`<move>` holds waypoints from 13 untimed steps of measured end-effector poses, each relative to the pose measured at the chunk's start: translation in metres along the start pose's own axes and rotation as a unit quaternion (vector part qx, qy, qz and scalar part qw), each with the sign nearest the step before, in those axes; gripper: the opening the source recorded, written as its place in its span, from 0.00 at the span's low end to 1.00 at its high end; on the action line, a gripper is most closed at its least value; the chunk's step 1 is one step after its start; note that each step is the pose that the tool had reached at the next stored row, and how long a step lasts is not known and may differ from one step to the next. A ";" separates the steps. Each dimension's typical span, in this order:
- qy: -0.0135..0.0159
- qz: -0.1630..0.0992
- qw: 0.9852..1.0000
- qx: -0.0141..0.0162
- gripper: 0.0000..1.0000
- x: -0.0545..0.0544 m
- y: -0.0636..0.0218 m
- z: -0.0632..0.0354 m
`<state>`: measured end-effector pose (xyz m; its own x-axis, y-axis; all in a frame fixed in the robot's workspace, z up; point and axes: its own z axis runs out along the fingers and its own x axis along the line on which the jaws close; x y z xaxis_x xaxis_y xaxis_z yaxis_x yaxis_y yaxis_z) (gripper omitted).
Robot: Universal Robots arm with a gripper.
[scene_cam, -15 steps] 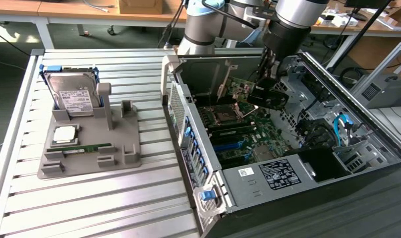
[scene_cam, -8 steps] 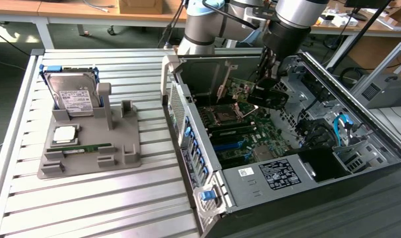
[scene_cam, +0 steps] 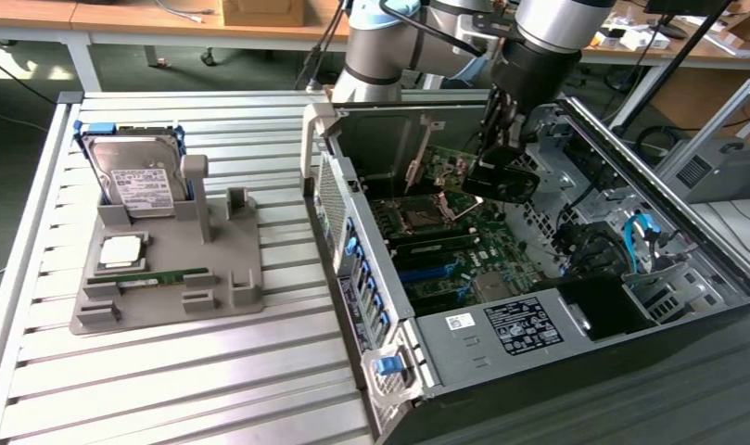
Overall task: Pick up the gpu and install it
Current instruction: 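Insert the gpu into the slot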
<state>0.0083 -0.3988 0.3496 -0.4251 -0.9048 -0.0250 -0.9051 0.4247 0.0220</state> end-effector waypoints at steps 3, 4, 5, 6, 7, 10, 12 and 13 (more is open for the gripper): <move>0.000 -0.005 1.000 0.000 0.27 0.000 0.0000 0.0000; 0.000 -0.006 1.000 0.000 0.27 0.000 0.0000 0.0000; 0.000 -0.008 1.000 0.000 0.27 0.000 0.0000 0.0000; 0.000 -0.009 1.000 0.000 0.27 0.000 0.0000 0.0000; 0.000 -0.010 1.000 0.000 0.27 0.000 0.0000 0.0000; 0.000 -0.015 1.000 0.000 0.27 0.000 0.0000 0.0000; 0.000 -0.018 1.000 0.000 0.27 0.000 0.0000 0.0000; 0.000 -0.019 1.000 0.000 0.27 0.000 0.0000 0.0000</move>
<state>0.0083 -0.3988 0.3496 -0.3900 -0.9205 -0.0250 -0.9208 0.3895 0.0220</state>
